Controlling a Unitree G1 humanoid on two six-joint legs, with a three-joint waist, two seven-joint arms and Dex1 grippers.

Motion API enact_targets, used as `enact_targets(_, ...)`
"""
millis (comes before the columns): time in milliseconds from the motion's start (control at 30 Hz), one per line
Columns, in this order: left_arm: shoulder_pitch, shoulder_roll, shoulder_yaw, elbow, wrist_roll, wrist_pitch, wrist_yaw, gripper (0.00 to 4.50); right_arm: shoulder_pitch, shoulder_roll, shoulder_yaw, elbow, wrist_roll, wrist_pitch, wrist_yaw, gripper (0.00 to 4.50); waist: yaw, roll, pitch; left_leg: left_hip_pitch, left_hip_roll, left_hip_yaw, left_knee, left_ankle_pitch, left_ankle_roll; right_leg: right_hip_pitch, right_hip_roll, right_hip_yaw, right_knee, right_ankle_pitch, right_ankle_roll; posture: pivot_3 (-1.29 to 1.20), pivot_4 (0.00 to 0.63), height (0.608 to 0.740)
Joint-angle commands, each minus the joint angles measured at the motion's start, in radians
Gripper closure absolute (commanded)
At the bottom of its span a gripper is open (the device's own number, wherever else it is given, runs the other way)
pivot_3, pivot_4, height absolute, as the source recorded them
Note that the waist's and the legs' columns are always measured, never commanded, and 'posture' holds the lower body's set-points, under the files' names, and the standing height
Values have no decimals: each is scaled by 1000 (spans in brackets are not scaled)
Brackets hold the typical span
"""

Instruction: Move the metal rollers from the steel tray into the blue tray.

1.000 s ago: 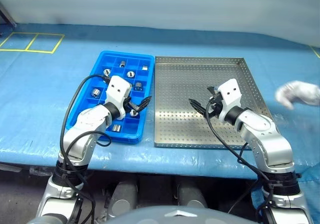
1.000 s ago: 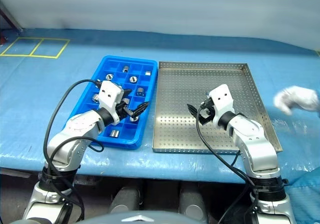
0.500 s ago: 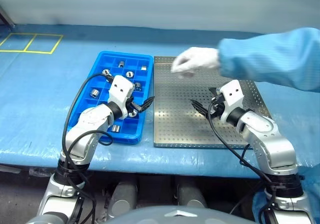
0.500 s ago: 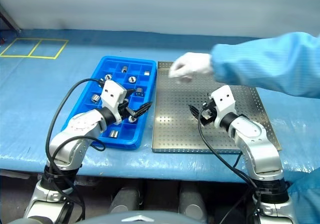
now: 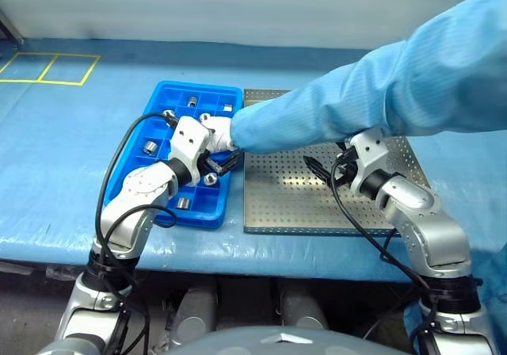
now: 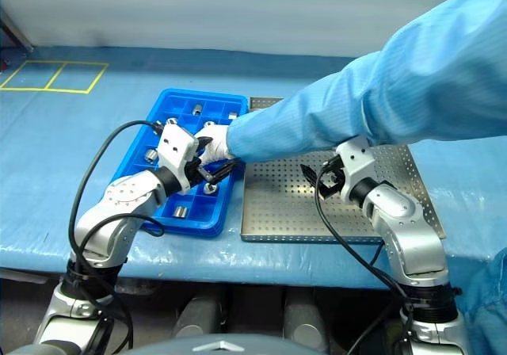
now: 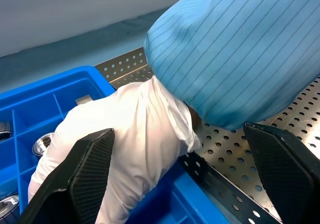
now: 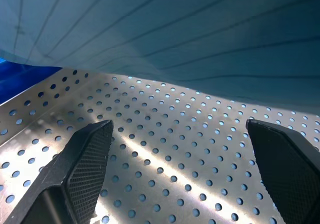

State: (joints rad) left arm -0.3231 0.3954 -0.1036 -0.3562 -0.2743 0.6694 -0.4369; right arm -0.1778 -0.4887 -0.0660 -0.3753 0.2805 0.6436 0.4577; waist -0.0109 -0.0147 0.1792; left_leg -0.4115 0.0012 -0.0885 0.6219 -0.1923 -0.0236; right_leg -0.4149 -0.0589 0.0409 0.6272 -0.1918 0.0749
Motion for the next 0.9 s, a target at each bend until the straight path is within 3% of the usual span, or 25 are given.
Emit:
enact_targets(33,-5,2,14,-29,9,-12,6,14,-26,2,-7,-17,-1,-16,-7,0,0,0,0,0,0,0,0,0,0,0,0,0,0,0,0,63,150,740)
enact_targets(900,-17,-46,-37,34,22,-39,-9,14,65,-38,-31,-120,-1,101,-45,0,-10,0,0,0,0,0,1,0,0,0,0,1,0,0,0,-2,150,740)
